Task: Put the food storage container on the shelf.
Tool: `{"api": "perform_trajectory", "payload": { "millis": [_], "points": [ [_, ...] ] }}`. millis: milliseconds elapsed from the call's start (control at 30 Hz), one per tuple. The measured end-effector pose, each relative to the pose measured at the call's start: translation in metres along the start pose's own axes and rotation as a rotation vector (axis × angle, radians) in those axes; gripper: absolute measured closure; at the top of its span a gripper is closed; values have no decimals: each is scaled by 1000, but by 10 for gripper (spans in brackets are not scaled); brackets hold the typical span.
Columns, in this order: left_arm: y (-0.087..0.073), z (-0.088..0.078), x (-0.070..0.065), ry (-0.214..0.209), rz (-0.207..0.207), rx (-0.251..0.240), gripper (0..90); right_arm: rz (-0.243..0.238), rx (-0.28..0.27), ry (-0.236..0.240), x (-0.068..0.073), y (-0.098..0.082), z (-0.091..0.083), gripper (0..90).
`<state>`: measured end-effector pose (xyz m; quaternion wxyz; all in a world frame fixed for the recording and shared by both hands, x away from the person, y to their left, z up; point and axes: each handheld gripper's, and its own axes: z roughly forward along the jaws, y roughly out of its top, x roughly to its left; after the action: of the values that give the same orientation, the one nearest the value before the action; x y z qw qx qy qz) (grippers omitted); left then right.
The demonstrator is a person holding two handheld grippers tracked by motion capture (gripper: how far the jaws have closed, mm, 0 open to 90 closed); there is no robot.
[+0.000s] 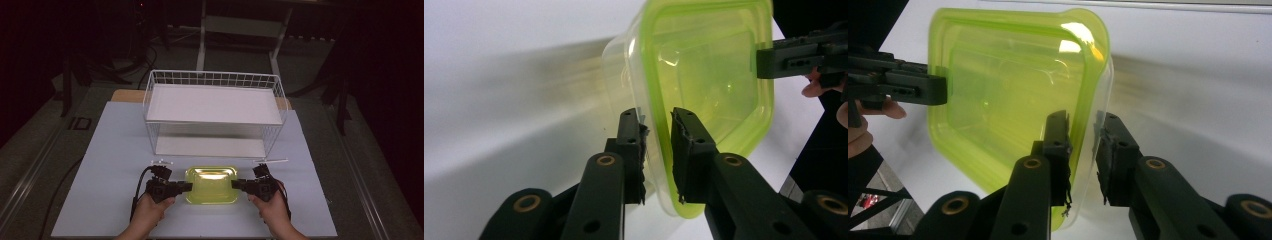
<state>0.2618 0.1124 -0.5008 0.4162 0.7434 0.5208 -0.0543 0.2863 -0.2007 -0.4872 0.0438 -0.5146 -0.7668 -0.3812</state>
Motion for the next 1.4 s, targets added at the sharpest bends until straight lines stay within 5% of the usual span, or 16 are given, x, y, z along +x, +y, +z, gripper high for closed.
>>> {"api": "perform_trajectory", "payload": {
  "millis": [67, 300, 700, 900, 1400],
  "points": [
    [-1, -2, -3, 24, 19, -10, 788, -4, -2, -9, 3, -1, -2, 787],
    [8, -9, -7, 13, 19, -28, 798, -28, -27, -9, 8, 5, -11, 792],
    [52, -20, -14, 29, 81, -99, 804, -47, -123, -23, 10, 37, -28, 792],
    [67, -13, -9, 30, 83, -128, 804, -39, -155, -39, 4, 54, -27, 792],
    [79, 26, 25, 47, 44, -136, 802, -28, -162, -132, -19, 72, 10, 789]
  ]
}}
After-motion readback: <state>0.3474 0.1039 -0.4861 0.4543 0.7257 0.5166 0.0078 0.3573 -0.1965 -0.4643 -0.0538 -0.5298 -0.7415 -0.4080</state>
